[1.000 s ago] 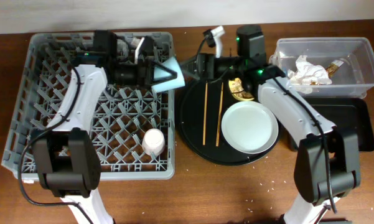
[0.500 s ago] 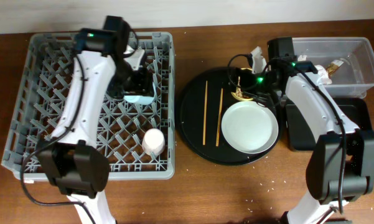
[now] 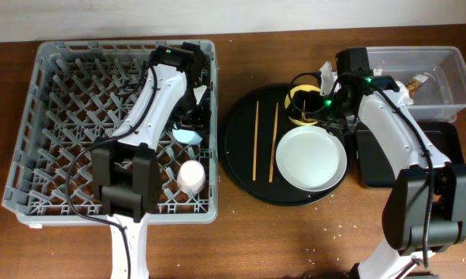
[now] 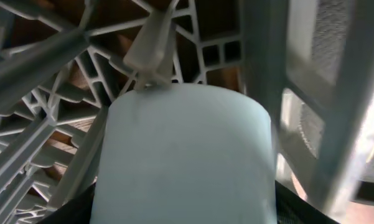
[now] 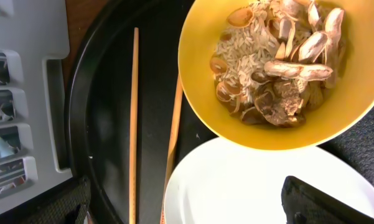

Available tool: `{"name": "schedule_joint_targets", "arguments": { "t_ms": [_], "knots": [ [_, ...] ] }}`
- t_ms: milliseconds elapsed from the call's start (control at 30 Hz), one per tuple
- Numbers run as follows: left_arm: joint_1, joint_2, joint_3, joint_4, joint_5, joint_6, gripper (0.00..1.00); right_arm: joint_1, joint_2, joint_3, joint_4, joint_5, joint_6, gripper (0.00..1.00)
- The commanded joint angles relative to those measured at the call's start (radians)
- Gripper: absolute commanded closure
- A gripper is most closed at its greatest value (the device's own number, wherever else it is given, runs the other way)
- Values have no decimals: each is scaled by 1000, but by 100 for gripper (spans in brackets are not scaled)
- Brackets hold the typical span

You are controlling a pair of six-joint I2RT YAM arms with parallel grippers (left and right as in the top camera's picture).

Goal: Sort waste into correct bins and load items into the dishwasher rack
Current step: 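Place the blue cup in the rack with the left gripper, then grasp the yellow bowl with the right gripper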

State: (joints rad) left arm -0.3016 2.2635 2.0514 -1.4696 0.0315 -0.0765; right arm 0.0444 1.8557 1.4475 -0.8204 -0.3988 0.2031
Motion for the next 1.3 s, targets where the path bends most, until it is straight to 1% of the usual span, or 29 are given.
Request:
{"name": "schedule_joint_targets", "arguments": {
  "t_ms": [0,33,200,367,433,467,600,633,733,800,867,933,1000,1100,1133,1167,1200,1267],
  "knots": [
    [3,12,9,2,-25,-18,4,-6,-28,24,-2,19,-13,1],
    [3,11,16,-3,-29,-17,1,-6,-29,26,-1,18,-13,1],
    [4,11,127,-60,-32,-17,1,-6,-54,81,-30,18,-13,2],
    [0,11,339,-114,-27,-17,1,-6,-117,128,-60,32,-16,2],
    [-13,11,415,-108,-27,-17,1,-6,-143,129,-64,84,-16,2],
    [-27,11,446,-77,-4,-18,1,-6,-144,129,-64,120,-14,1],
    [-61,14,435,25,122,-22,2,-6,-121,121,-69,229,41,3],
    [-71,14,429,50,130,-33,2,-6,-118,121,-74,227,41,5],
    [-115,15,392,153,130,-67,2,-7,-127,122,-69,228,68,12],
    [-148,16,358,227,129,-85,2,-6,-152,123,-63,236,68,13],
    [-189,16,305,337,129,-125,2,-7,-192,123,-63,263,73,13],
    [-216,17,260,414,103,-163,2,-7,-230,123,-64,289,79,13],
    [-230,17,232,449,50,-214,2,-6,-248,123,-69,291,87,14],
    [-230,18,224,455,9,-240,2,0,-236,119,-79,291,133,18],
    [-225,18,224,454,0,-249,2,5,-225,113,-77,291,158,23],
    [-218,14,230,450,2,-249,2,10,-211,109,-73,296,180,33],
    [-209,11,238,443,1,-249,2,18,-196,108,-69,299,202,38],
    [-185,-6,263,415,1,-249,1,43,-152,107,-47,308,206,40]
  ]
}}
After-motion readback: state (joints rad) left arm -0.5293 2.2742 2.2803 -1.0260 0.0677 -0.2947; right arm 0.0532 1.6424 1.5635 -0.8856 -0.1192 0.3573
